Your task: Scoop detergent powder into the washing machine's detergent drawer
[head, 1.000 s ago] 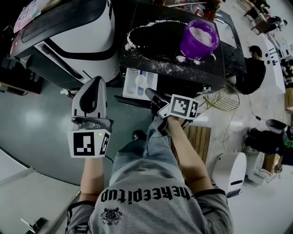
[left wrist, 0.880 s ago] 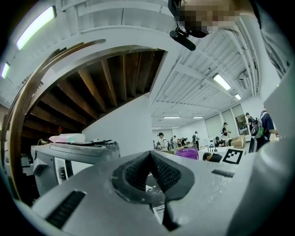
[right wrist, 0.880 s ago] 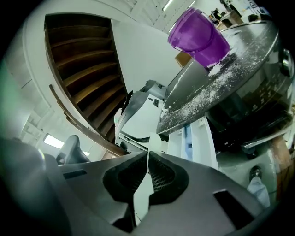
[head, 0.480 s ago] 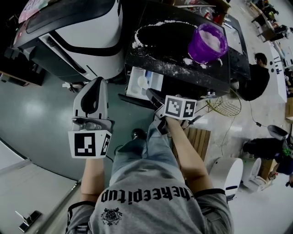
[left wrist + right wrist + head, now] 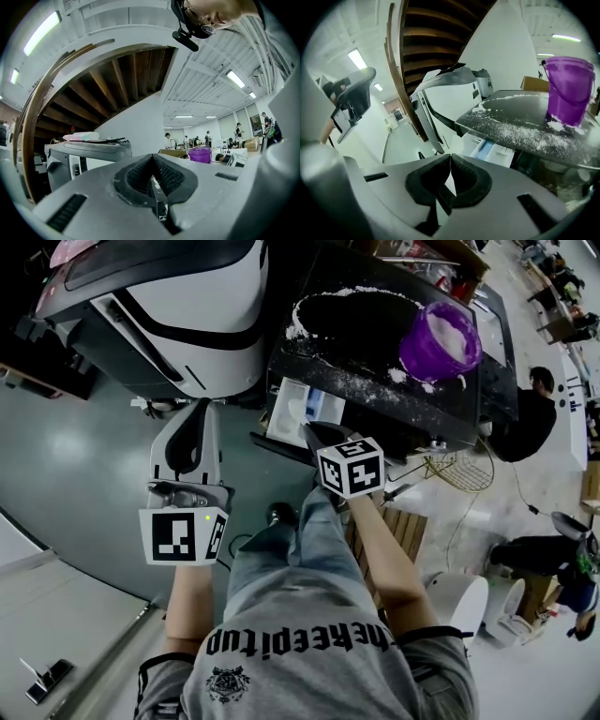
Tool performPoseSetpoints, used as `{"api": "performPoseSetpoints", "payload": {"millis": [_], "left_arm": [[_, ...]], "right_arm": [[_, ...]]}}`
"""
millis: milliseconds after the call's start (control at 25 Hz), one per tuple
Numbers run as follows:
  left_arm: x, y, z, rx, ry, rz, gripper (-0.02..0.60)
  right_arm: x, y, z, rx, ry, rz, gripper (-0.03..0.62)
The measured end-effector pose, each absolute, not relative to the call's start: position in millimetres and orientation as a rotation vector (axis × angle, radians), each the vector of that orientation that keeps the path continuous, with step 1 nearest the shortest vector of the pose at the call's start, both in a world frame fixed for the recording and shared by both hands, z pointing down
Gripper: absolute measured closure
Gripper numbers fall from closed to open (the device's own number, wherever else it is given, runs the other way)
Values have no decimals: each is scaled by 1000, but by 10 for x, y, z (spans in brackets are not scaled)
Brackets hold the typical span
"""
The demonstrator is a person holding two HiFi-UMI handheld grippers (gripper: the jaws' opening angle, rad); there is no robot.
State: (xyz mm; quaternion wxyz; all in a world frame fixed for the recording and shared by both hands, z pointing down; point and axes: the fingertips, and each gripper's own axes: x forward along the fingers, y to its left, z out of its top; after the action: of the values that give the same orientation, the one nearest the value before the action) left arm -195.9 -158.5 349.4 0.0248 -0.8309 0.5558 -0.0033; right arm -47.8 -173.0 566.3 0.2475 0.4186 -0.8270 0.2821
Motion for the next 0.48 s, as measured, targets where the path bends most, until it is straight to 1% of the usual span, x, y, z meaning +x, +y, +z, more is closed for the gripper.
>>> {"api": "performPoseSetpoints", "payload": {"millis": [480], "left_arm": [[-2112,-1609,3568,-2550,1783,-10,578]], "right_arm": [[-582,-1717,5868,994,-2112,380,588]]}}
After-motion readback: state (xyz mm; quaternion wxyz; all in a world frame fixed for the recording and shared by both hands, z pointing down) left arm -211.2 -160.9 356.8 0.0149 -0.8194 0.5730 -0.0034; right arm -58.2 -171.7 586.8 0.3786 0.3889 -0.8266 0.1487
